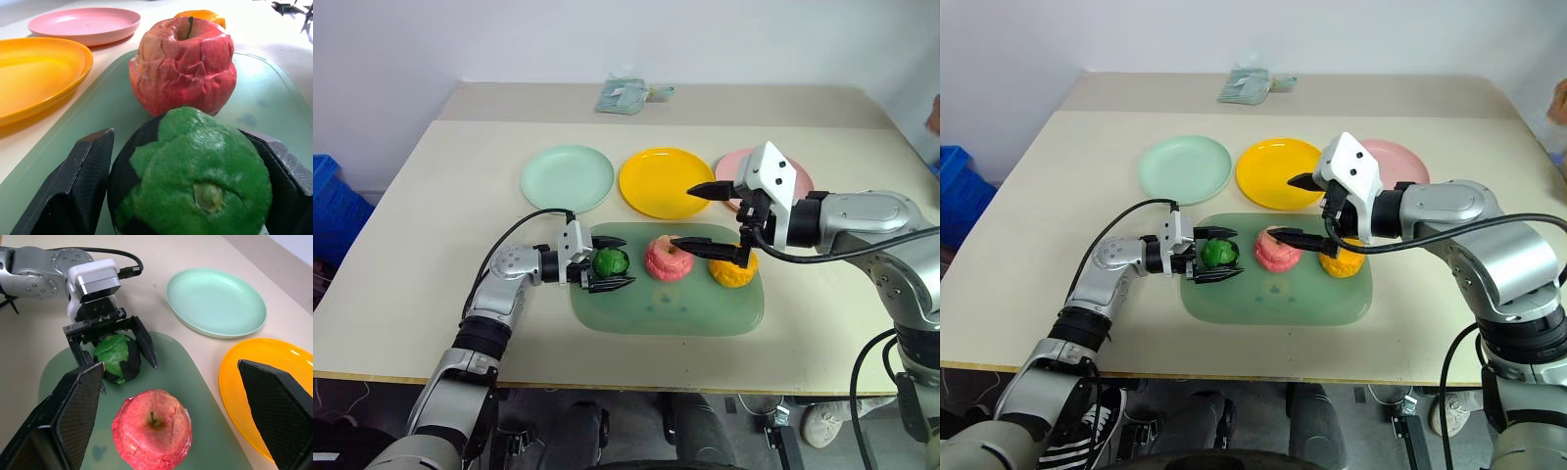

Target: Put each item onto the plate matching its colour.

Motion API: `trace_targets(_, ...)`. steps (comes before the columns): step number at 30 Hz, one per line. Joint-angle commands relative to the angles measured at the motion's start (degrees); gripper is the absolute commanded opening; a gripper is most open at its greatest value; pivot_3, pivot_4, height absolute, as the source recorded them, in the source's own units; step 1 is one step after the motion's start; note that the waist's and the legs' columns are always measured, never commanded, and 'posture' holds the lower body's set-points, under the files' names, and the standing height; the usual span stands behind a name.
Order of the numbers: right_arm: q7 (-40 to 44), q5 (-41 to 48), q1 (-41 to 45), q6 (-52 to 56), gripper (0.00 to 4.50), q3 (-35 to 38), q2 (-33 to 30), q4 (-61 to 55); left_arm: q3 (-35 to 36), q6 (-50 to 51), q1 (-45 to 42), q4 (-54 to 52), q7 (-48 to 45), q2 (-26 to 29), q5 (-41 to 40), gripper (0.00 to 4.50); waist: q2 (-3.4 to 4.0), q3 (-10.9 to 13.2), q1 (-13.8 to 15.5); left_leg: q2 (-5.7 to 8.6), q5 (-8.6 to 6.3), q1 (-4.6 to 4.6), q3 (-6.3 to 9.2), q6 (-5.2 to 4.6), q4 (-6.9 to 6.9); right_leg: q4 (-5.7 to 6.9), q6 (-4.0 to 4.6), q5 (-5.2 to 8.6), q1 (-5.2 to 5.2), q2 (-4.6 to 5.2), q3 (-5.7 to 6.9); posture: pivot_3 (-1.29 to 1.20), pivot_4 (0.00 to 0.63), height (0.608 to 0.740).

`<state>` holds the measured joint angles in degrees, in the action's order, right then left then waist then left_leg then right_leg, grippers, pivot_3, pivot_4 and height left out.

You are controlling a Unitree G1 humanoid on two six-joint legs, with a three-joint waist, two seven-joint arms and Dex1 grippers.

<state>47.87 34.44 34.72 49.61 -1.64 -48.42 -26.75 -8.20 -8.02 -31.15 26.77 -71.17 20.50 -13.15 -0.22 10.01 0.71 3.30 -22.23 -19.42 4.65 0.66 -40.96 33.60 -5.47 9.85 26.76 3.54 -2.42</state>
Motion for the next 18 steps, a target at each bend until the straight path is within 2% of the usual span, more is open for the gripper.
trace_targets(1, -0.1, -0.3, 1.4, -1.3, 4.5, 1.6, 0.0, -0.5, 0.9, -1.8, -0.6, -0.9, 1.8, -0.3, 0.1, 2.64, 0.0, 0.0, 0.0, 0.0, 0.0, 0.0, 0.0, 0.0, 0.0, 0.0, 0.0, 0.0, 0.0, 0.0, 0.0, 0.0, 0.15, 0.74)
trace_targets(7, 0.0, -0.4, 1.6, -1.4, 4.5, 1.7, 0.2, -0.2, 0.9, -1.4, -0.5, -1.1, 2.1, -0.2, -0.3, 2.64, 0.0, 0.0, 0.0, 0.0, 0.0, 0.0, 0.0, 0.0, 0.0, 0.0, 0.0, 0.0, 0.0, 0.0, 0.0, 0.0, 0.15, 0.74)
trace_targets(10, -0.7, -0.3, 1.8, -1.6, 4.5, 2.3, 0.9, 0.0, 3.3, 0.7, -1.2, -1.4, 4.0, -0.4, -2.3, 2.64, 0.0, 0.0, 0.0, 0.0, 0.0, 0.0, 0.0, 0.0, 0.0, 0.0, 0.0, 0.0, 0.0, 0.0, 0.0, 0.0, 0.15, 0.74)
trace_targets(16, -13.4, -4.8, 6.1, -4.2, 4.5, 4.4, 10.6, 7.2, 12.6, 3.3, -9.1, 4.0, 18.6, -1.2, -4.6, 2.64, -0.01, 0.0, 0.0, -0.01, 0.0, 0.02, 0.02, 0.0, -0.02, 0.1, -0.1, -0.07, 0.02, -0.01, 0.0, 0.0, 0.15, 0.74)
trace_targets(18, -13.8, -5.3, 6.1, -4.2, 4.5, 3.8, 11.7, 7.4, 14.4, 2.0, -11.9, 7.7, 23.1, -1.6, -3.6, 2.64, -0.02, 0.0, 0.1, -0.01, 0.05, 0.04, 0.06, 0.08, -0.02, 0.14, -0.14, -0.09, 0.01, -0.02, 0.01, 0.0, 0.15, 0.74)
